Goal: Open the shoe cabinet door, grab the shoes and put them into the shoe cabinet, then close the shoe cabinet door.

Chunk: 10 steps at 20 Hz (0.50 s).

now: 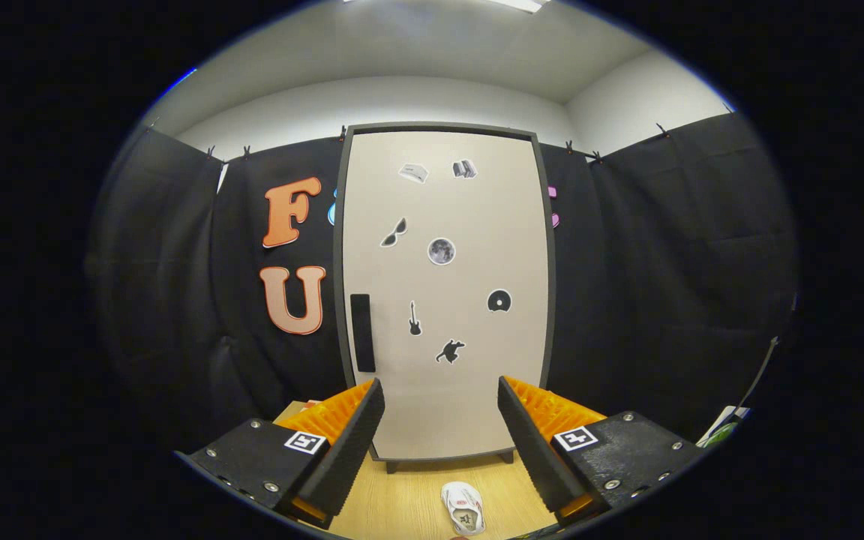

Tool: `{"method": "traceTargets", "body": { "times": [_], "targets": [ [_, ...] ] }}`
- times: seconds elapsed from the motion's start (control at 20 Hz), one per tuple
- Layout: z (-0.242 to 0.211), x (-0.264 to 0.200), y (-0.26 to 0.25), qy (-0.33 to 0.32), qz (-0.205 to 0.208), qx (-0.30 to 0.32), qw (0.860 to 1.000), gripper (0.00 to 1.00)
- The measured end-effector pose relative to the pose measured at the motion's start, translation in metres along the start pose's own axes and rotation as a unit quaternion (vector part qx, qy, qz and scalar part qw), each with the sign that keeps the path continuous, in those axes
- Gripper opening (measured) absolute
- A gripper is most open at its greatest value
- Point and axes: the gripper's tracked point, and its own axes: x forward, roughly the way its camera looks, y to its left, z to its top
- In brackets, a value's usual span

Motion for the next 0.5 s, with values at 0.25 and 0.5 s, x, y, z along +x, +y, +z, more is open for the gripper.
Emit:
{"method": "traceTargets", "body": {
  "times": [0.25,0.5],
  "targets": [
    [-0.001,0.038,0.035,0.004,0.032,-0.003,0.999,0.95],
    [0.0,0.078,0.071,0.004,0.058,-0.003,0.998,0.95]
  ]
}}
